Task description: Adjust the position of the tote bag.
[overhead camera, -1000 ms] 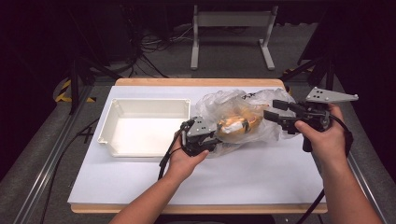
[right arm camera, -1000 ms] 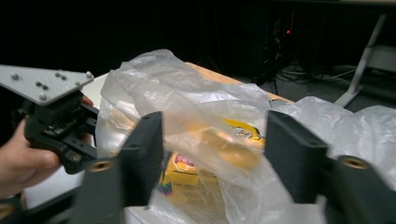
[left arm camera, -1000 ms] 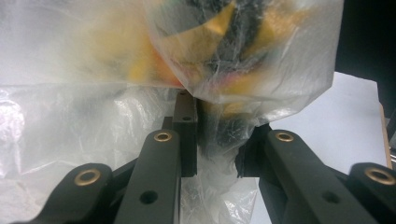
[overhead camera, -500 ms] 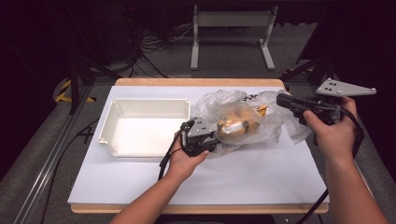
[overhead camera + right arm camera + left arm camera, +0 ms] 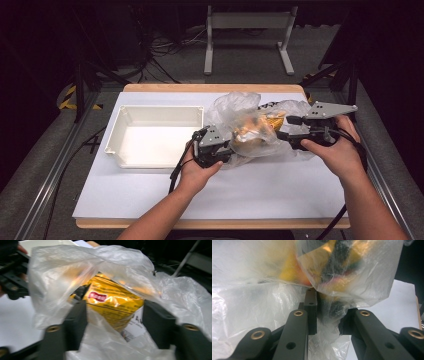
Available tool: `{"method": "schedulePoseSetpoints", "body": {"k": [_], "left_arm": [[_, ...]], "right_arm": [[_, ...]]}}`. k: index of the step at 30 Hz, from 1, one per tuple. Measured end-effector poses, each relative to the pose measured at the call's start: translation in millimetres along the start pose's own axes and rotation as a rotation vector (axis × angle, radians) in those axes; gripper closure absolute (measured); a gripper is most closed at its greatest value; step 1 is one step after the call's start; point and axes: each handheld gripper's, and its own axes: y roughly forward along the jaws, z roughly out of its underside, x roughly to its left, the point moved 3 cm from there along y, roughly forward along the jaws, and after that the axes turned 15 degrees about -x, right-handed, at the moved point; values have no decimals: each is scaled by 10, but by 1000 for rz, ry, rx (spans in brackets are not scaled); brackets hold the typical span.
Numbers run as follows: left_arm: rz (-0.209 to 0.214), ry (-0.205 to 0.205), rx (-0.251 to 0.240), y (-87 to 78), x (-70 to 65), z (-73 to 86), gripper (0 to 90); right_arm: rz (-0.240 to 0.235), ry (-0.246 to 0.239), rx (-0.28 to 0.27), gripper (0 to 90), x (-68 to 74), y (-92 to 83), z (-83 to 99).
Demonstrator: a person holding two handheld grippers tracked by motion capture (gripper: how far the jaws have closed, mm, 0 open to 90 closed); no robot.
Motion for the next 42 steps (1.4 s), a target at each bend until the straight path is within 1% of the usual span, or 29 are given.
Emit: {"method": "schedulePoseSetpoints", "body": {"k": [2, 5, 6, 7, 8, 10, 11, 12, 14, 15, 16, 18, 19, 20, 22, 23, 24, 25, 26, 29, 30, 34, 36, 37, 38, 40, 41, 42], "left_arm": [[0, -2, 2, -2, 1, 0, 738], [5, -3, 7, -6, -6, 2, 737], [6, -1, 10, -8, -6, 3, 737], [7, -1, 14, -12, -8, 5, 737], [8, -1, 16, -15, -7, 7, 737], [6, -5, 22, -26, 4, 17, 738], [7, -12, 22, -29, 5, 21, 731], [3, -8, 25, -37, 15, 23, 718], [3, -16, 18, -67, 30, 22, 670], [13, -18, 17, -85, 30, 16, 649], [20, -8, 13, -106, 23, 5, 615], [28, 27, 9, -149, -3, -16, 551], [26, 40, 22, -169, -14, -18, 549], [20, 47, 43, -186, -24, -11, 567], [-8, 68, 96, -217, -31, 21, 675], [-18, 70, 125, -227, -30, 45, 735], [-29, 62, 153, -234, -27, 76, 807], [-33, 49, 179, -236, -19, 111, 861], [-42, 37, 205, -238, -10, 151, 884], [-66, -2, 253, -240, 1, 280, 896], [-73, -5, 278, -236, 0, 330, 896], [-75, -48, 368, -187, -11, 542, 896], [-69, -90, 421, -135, -2, 650, 894], [-69, -90, 421, -135, -2, 650, 886], [-60, -118, 452, -107, 5, 705, 872], [-48, -147, 478, -97, 7, 737, 823], [-45, -156, 479, -102, 2, 735, 803], [-34, -156, 468, -118, -5, 713, 776]], "right_arm": [[10, -5, -9, 238, -34, 21, 11], [-8, -22, -14, 175, -86, 90, 36], [-17, -24, -16, 174, -103, 121, 46], [-32, -33, -18, 172, -120, 153, 52], [-50, -30, -22, 163, -135, 185, 57], [-88, -12, -30, 153, -163, 246, 72], [-105, 4, -25, 132, -179, 287, 90], [-111, 11, -24, 126, -188, 309, 102], [-124, 17, -23, 126, -204, 356, 136], [-130, 17, -21, 126, -206, 373, 152], [-138, 14, -21, 119, -206, 387, 168], [-157, 12, -24, 112, -199, 419, 202], [-162, 16, -19, 112, -197, 436, 222], [-165, 18, -13, 112, -197, 454, 243], [-167, 17, 3, 112, -188, 484, 285], [-168, 14, 8, 111, -183, 496, 305], [-169, 14, 15, 111, -176, 507, 327], [-168, 11, 21, 111, -171, 517, 350], [-166, 10, 27, 111, -164, 526, 376], [-162, 4, 47, 111, -150, 555, 461], [-164, 2, 54, 111, -146, 565, 490], [-170, 5, 74, 111, -135, 614, 599], [-171, 3, 83, 111, -131, 633, 644], [-171, 3, 83, 111, -131, 633, 644], [-177, 3, 89, 108, -119, 655, 692], [-183, -1, 97, 101, -106, 678, 735], [-186, -1, 100, 101, -99, 691, 758], [-188, -1, 103, 99, -96, 700, 776]]}}
